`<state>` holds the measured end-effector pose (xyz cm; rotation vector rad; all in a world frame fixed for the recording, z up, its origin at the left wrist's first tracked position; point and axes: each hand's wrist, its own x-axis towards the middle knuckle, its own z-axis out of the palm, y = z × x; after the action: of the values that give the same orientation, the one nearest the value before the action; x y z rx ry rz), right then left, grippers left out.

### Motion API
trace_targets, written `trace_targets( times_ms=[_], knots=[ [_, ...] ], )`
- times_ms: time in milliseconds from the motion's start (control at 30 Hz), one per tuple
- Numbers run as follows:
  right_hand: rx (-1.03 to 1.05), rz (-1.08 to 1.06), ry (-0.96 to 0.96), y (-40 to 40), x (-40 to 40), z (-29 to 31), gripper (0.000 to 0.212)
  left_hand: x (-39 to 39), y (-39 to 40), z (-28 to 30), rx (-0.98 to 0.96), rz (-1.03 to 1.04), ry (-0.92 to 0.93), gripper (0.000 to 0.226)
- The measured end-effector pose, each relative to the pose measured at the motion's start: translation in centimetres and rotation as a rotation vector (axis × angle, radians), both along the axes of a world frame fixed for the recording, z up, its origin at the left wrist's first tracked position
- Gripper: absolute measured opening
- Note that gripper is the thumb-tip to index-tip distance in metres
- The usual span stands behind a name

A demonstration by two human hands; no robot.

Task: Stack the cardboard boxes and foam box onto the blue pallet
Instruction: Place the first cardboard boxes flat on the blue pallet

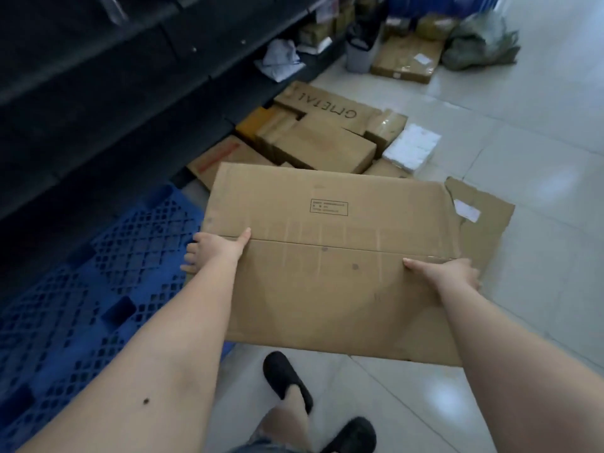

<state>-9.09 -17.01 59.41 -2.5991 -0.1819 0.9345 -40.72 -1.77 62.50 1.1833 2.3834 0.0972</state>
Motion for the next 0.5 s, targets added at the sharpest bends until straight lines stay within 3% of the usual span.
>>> trace_targets(
  times_ms=[233,500],
  knots=[
    [0.025,0.287,0.048,11.0,-13.8,2.5,0.118,-16.5,2.5,4.3,0.031,0.275,0.001,0.111],
    [0.017,0.555,0.042,21.6,-27.9,2.8,0.122,-31.8,3.4,3.9,-0.008,0.533,-0.036,0.113]
  ],
)
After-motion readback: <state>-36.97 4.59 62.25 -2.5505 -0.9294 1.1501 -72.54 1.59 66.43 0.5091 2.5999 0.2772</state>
